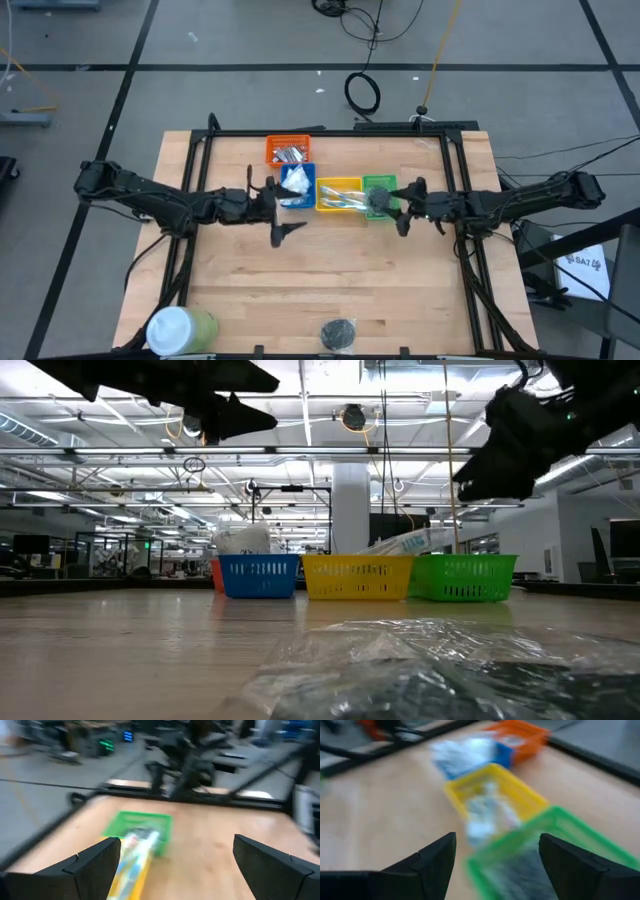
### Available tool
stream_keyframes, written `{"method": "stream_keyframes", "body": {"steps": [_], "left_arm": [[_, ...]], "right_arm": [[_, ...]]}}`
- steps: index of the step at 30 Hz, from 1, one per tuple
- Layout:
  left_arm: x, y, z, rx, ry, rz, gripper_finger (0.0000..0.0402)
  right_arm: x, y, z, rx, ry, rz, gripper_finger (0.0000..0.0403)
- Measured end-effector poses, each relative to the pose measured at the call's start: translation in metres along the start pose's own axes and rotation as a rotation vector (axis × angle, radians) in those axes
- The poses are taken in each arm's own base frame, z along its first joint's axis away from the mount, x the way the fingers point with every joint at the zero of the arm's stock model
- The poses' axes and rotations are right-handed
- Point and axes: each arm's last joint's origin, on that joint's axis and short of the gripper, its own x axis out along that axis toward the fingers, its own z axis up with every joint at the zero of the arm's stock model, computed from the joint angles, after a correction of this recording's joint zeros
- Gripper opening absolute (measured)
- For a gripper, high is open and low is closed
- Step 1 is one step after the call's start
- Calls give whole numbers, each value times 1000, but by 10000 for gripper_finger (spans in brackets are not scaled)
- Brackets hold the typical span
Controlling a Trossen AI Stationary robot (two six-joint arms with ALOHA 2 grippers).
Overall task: Pick & Place Travel size toiletries
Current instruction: Put the black hairbrush into the green basket
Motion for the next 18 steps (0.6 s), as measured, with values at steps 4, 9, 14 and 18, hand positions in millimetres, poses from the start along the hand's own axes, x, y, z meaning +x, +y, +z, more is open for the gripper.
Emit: {"method": "stream_keyframes", "body": {"steps": [4, 9, 14, 18], "left_arm": [[6, -27, -4, 18, 136, -147, 379], [37, -78, -13, 136, 386, -226, 379], [70, -129, -40, 212, 533, -502, 378], [88, -160, -58, 206, 580, -604, 378]], "right_arm": [[-3, 12, 7, -14, -47, 171, 266], [-7, 21, 13, -64, -136, 230, 265], [-7, 22, 16, -75, -167, 237, 265], [-7, 22, 16, -75, -167, 237, 265]]}}
